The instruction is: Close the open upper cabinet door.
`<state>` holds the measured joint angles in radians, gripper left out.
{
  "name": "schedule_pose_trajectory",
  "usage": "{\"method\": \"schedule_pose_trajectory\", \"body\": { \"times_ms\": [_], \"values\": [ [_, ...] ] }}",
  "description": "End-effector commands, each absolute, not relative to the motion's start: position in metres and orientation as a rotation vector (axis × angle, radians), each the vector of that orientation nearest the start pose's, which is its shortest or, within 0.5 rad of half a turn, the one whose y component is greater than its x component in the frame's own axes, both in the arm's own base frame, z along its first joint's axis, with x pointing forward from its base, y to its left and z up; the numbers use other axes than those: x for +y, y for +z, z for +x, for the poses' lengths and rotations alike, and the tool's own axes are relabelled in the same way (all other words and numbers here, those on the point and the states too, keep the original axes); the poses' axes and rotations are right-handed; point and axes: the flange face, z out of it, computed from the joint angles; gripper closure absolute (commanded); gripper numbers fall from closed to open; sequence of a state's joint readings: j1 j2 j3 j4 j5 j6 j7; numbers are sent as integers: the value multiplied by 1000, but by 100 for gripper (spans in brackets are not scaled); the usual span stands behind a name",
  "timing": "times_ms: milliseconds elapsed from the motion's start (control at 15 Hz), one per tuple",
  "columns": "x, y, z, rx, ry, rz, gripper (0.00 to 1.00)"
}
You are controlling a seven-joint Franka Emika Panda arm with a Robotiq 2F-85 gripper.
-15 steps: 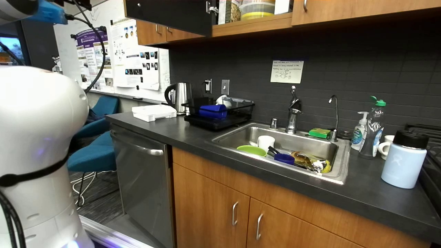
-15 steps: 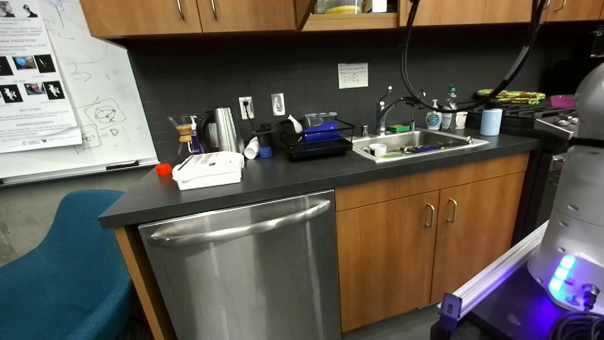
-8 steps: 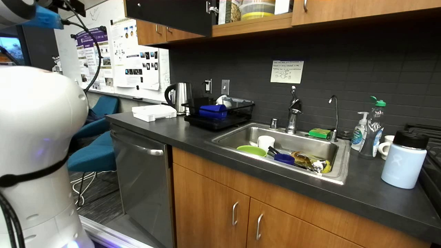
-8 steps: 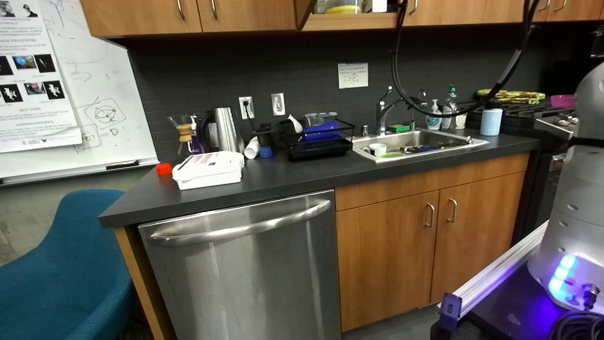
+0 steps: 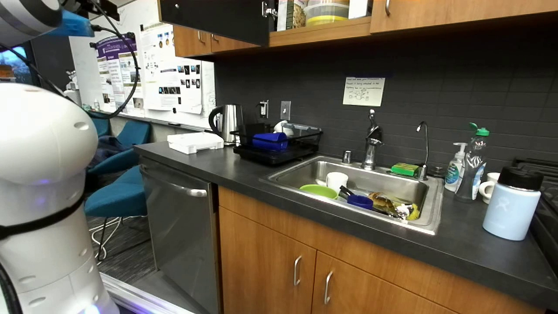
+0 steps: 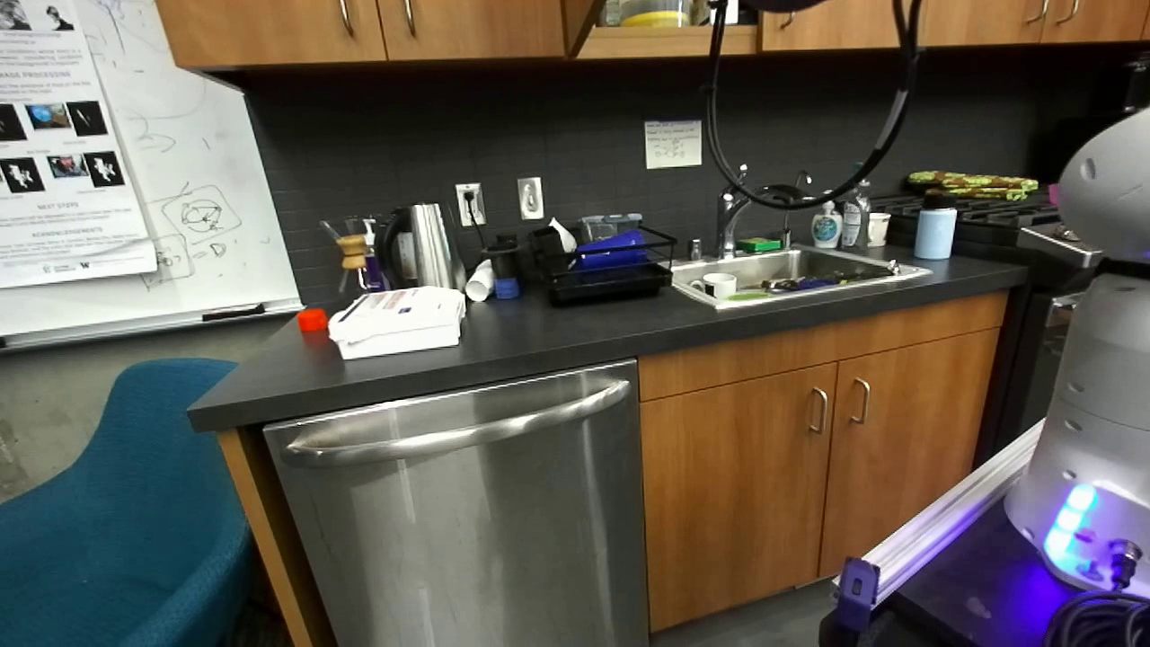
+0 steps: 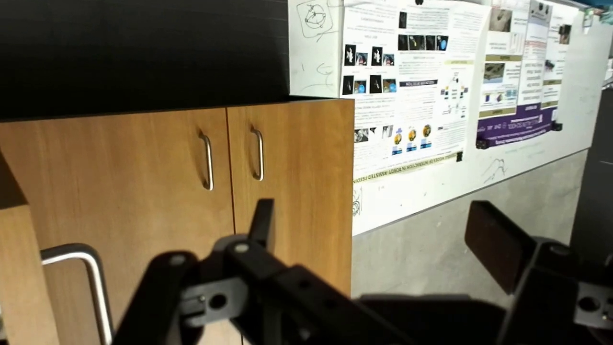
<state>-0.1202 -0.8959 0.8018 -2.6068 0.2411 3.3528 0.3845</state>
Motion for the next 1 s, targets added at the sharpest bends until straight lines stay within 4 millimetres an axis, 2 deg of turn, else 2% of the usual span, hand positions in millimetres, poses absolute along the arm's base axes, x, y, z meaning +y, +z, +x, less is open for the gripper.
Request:
{"method": "schedule_pose_trajectory", "body": {
  "times_ms": [0,267,467,933],
  "values": [
    [307,618,286,-297,-2012,-2122,0],
    [303,613,315,-231,-2109,-2160,0],
    [288,623,333,-139,-2154,-2171,0],
    [261,647,338,0,-2232,-2126,0]
  ]
}}
